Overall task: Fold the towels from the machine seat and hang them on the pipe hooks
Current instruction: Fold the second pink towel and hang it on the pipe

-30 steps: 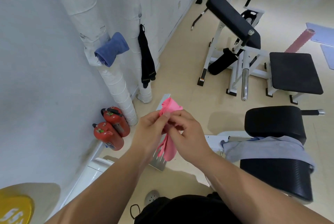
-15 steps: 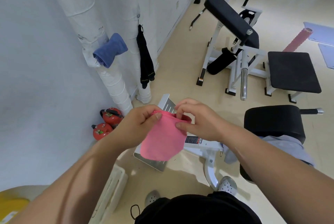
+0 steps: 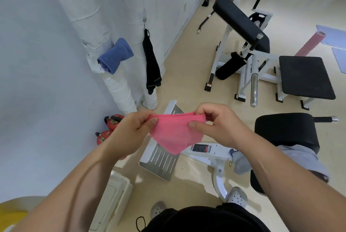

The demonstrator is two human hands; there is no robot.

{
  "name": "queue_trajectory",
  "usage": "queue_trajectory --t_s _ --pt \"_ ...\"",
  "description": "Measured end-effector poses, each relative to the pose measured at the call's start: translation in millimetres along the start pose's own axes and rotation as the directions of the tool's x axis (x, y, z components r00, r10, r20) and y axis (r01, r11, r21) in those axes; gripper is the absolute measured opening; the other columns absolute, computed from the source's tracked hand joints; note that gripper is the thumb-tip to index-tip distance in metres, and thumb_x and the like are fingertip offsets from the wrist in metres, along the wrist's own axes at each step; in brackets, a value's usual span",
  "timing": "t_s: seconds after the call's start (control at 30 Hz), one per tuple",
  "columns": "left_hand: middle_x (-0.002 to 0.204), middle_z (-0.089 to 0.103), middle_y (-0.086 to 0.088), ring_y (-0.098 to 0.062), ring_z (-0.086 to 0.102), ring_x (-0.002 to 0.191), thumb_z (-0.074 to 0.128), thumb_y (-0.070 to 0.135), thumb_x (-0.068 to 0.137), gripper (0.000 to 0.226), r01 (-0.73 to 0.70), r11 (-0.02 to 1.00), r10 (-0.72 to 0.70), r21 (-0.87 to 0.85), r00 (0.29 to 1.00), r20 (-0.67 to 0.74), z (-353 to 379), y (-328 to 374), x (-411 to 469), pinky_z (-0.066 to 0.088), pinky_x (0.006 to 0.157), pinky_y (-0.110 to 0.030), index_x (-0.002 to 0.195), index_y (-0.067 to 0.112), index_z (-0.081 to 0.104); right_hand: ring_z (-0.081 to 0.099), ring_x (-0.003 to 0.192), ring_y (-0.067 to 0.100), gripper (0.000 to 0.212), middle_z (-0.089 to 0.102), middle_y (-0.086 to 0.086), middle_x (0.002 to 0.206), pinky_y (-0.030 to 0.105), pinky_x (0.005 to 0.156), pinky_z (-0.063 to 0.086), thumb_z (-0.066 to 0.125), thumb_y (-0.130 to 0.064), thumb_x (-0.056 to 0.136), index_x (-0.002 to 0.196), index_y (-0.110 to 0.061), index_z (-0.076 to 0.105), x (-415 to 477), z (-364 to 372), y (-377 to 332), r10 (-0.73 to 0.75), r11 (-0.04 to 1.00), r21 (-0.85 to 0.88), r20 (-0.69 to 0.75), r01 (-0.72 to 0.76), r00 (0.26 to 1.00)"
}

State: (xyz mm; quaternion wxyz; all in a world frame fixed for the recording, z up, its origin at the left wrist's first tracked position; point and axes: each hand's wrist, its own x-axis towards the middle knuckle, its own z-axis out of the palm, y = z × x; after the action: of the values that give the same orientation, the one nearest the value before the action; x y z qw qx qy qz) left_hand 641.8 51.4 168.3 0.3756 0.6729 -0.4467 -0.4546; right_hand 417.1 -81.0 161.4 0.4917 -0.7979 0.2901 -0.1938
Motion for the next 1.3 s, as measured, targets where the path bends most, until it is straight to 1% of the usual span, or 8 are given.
queue_trajectory --t_s 0.13,0.33,0.47,0.57,0.63,0.8,1.0,1.3 --pt "0.043 0.050 0.017 0.001 0.046 0.033 0.041 0.000 0.106 0.024 -0.002 0.991 0.008 -0.130 0.999 0.047 2 12 0 0.035 0.035 -0.012 0.102 0.008 0.063 0.048 0.055 0.008 0.025 0.059 -0.009 0.061 0.020 0.053 0.038 0.065 0.000 0.094 0.092 -0.021 0.052 -1 1 -3 0.105 0.956 0.279 -0.051 -0.087 0.993" --pt "0.118 0.072 -0.009 -0.023 0.071 0.095 0.059 -0.016 0.092 0.062 -0.136 0.991 0.134 -0.019 0.930 0.342 -12 33 21 0.057 0.078 -0.028 0.133 0.030 0.055 0.039 0.063 0.016 0.028 0.046 0.006 0.066 0.025 0.056 0.031 0.057 -0.005 0.099 0.079 -0.023 0.051 -2 2 -8 0.098 0.963 0.261 -0.097 -0.070 0.990" --pt "0.107 0.072 0.003 -0.019 0.068 0.091 0.059 -0.010 0.089 0.048 -0.245 0.931 0.077 0.272 0.858 0.507 -3 60 39 0.055 0.082 -0.036 0.108 0.032 0.075 0.061 0.083 0.038 0.042 0.069 0.024 0.092 0.031 0.070 0.041 0.042 0.008 0.077 0.059 -0.024 0.063 -1 0 -8 0.093 0.967 0.243 -0.083 -0.070 0.992" --pt "0.104 0.074 0.006 -0.028 0.068 0.097 0.052 0.004 0.078 0.052 -0.270 0.875 0.028 0.401 0.856 0.516 4 68 50 0.056 0.090 -0.051 0.101 0.042 0.079 0.066 0.075 0.009 0.043 0.075 -0.003 0.081 0.016 0.065 0.044 0.043 0.020 0.082 0.066 -0.008 0.072 -6 -7 -2 0.153 0.912 0.390 -0.026 -0.130 0.988" --pt "0.108 0.076 0.001 -0.033 0.068 0.097 0.048 0.007 0.071 0.057 -0.240 0.917 0.055 0.320 0.868 0.494 8 68 55 0.054 0.087 -0.055 0.102 0.043 0.079 0.059 0.069 0.007 0.041 0.071 -0.009 0.071 0.025 0.068 0.044 0.052 0.012 0.084 0.073 -0.015 0.080 -12 -11 11 0.186 0.900 0.391 0.053 -0.192 0.981" --pt "0.079 0.066 -0.004 -0.023 0.039 0.063 0.048 0.001 0.074 0.054 -0.165 0.980 0.121 0.107 0.934 0.336 6 65 62 0.029 0.052 -0.028 0.104 0.032 0.080 0.064 0.122 0.027 0.033 0.074 0.010 0.119 0.042 0.110 0.046 0.068 0.005 0.084 0.113 -0.007 0.077 -16 -3 43 0.155 0.895 0.345 0.352 -0.282 0.923" --pt "0.051 0.058 0.019 -0.001 0.033 0.045 0.038 -0.022 0.086 0.061 -0.072 0.997 0.071 0.027 0.995 0.064 -13 62 67 0.025 0.045 -0.016 0.120 0.017 0.070 0.069 0.094 0.020 0.027 0.074 0.005 0.107 0.039 0.086 0.059 0.079 -0.008 0.083 0.100 -0.028 0.080 -6 21 70 0.358 0.876 0.318 0.077 -0.364 0.930" --pt "0.093 0.064 -0.001 -0.022 0.039 0.078 0.045 -0.010 0.081 0.064 -0.055 0.990 0.021 -0.133 0.970 -0.244 -33 20 75 0.032 0.064 -0.030 0.108 0.036 0.079 0.061 0.090 0.019 0.027 0.062 0.007 0.114 0.036 0.082 0.061 0.063 0.004 0.090 0.100 -0.017 0.077 -30 19 92 0.511 0.776 0.352 0.137 -0.524 0.849"
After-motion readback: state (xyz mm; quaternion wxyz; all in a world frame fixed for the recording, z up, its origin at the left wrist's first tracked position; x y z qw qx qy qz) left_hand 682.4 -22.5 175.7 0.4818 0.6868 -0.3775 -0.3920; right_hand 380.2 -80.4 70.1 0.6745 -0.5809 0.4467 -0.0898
